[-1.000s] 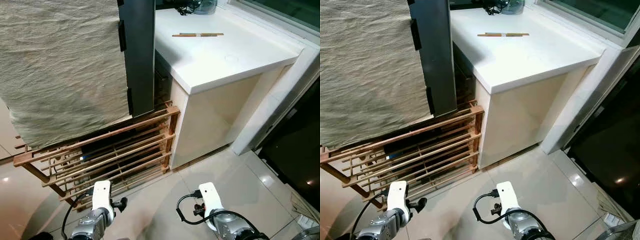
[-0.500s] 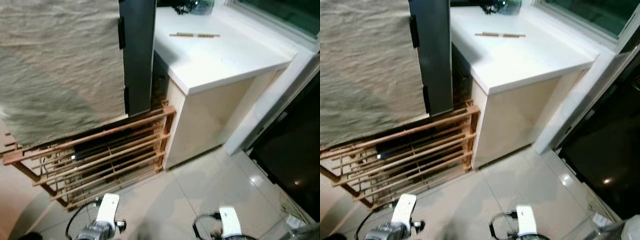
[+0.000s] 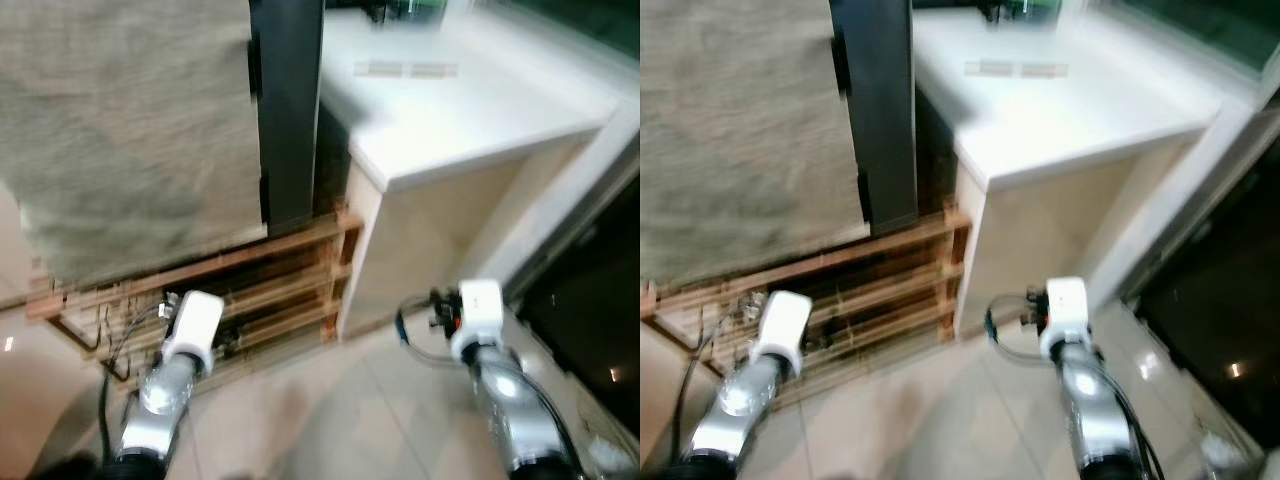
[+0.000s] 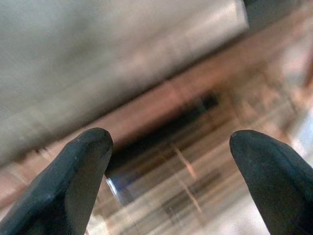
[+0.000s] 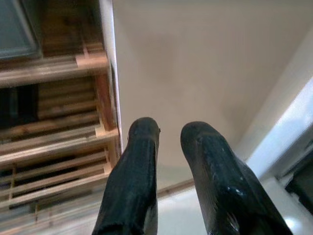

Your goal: Clothes washing

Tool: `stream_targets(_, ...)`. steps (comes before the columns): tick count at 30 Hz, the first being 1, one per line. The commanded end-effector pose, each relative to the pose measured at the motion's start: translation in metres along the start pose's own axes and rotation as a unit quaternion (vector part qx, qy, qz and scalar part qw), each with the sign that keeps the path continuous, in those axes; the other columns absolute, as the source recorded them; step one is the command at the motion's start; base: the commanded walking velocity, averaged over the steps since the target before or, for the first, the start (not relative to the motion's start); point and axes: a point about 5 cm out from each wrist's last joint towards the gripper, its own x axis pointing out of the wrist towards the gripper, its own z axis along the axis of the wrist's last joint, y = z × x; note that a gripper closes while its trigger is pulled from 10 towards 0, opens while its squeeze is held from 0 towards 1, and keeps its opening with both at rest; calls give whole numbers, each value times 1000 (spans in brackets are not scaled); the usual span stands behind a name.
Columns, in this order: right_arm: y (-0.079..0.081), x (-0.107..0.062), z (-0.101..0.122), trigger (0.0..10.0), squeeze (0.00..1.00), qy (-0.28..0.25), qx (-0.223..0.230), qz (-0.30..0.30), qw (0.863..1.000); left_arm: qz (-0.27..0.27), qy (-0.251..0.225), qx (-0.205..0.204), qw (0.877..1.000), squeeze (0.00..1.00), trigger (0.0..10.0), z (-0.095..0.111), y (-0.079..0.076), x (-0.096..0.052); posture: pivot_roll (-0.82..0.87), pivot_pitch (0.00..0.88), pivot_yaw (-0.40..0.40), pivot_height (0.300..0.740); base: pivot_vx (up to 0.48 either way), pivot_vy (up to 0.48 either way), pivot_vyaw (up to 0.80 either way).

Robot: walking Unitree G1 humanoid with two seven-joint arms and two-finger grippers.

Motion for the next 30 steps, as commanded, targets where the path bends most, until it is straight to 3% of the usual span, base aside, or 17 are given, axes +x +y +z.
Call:
stream_targets(1, -6, -3, 19, 10000, 0, -18, 10, -19, 1000, 14, -69, 6, 997, 0, 10000, 37, 9, 5, 17, 0, -9, 740, 0, 0, 0)
stream_targets(2, -8, -6, 26, 10000, 812, -9, 16, -30, 999, 14, -112, 11, 994, 0, 10000, 62, 15, 6, 20, 0, -5, 740, 0, 0, 0)
stream_targets(3, -8, -9, 32, 10000, 812, -1, 20, -35, 999, 11, -141, 14, 990, 0, 10000, 80, 18, 5, 21, 0, -7, 740, 0, 0, 0)
stream_targets(4, -8, -9, 32, 10000, 812, -1, 20, -35, 999, 11, -141, 14, 990, 0, 10000, 80, 18, 5, 21, 0, -7, 740, 0, 0, 0)
stream_targets(5, -7, -13, 40, 10000, 1000, -3, 28, -34, 999, 11, -155, 18, 988, 0, 10000, 99, 22, 5, 24, 0, 1, 740, 0, 0, 0)
stream_targets(6, -3, -20, 58, 10000, 1000, -31, 17, -30, 999, 28, -142, -24, 989, 737, 10000, 119, 30, 3, 24, 0, 13, 740, 0, 0, 0)
stream_targets(7, 0, -23, 65, 10000, 1000, -41, 20, -24, 999, 16, -115, -77, 990, 1000, 10000, 122, 29, 2, 23, 0, 18, 740, 0, 0, 0)
stream_targets(10, 3, -26, 75, 10000, 1000, -52, 21, -29, 998, 3, -104, -126, 987, 1000, 10000, 126, 24, -4, 25, 0, 27, 740, 0, 0, 0)
stream_targets(15, 8, -26, 100, 10000, 1000, -90, 50, -50, 993, -20, -105, -135, 985, 1000, 10000, 122, 0, -15, 25, 0, 19, 740, 0, 0, 0)
stream_targets(16, 10, -23, 105, 10000, 1000, -92, 66, -57, 992, -50, -95, -130, 986, 1000, 10000, 122, -13, -17, 35, 0, 8, 740, 0, 0, 0)
stream_targets(18, 11, -22, 108, 10000, 1000, -89, 76, -57, 991, -67, -91, -96, 989, 1000, 10000, 126, -19, -18, 41, 0, 2, 740, 0, 0, 0)
stream_targets(22, 13, -18, 112, 10000, 1000, -83, 80, -74, 990, -26, -96, -62, 993, 1000, 10000, 130, -16, -17, 43, 0, -2, 740, 0, 0, -600)
stream_targets(23, 14, -16, 113, 10000, 1000, -83, 80, -75, 990, -38, -93, -66, 993, 725, 10000, 131, -18, -18, 43, 0, -2, 740, 0, 0, -800)
stream_targets(24, 14, -16, 114, 10000, 1000, -84, 80, -74, 990, -48, -90, -68, 992, 725, 10000, 131, -20, -18, 43, 0, -2, 740, 0, 0, -800)
stream_targets(25, 15, -13, 116, 10000, 0, -80, 86, -80, 990, -67, -118, -45, 990, 0, 10000, 138, -25, -20, 44, 0, 0, 740, 0, 0, -800)
stream_targets(28, 15, -11, 116, 10000, 0, -74, 89, -84, 990, -70, -109, -29, 991, 0, 10000, 137, -29, -20, 44, 0, -1, 740, 0, 0, -800)
stream_targets(30, 14, -11, 114, 10000, 0, -65, 85, -99, 989, -67, -100, -54, 991, 0, 10000, 135, -30, -20, 32, 0, 9, 740, 0, 0, -800)
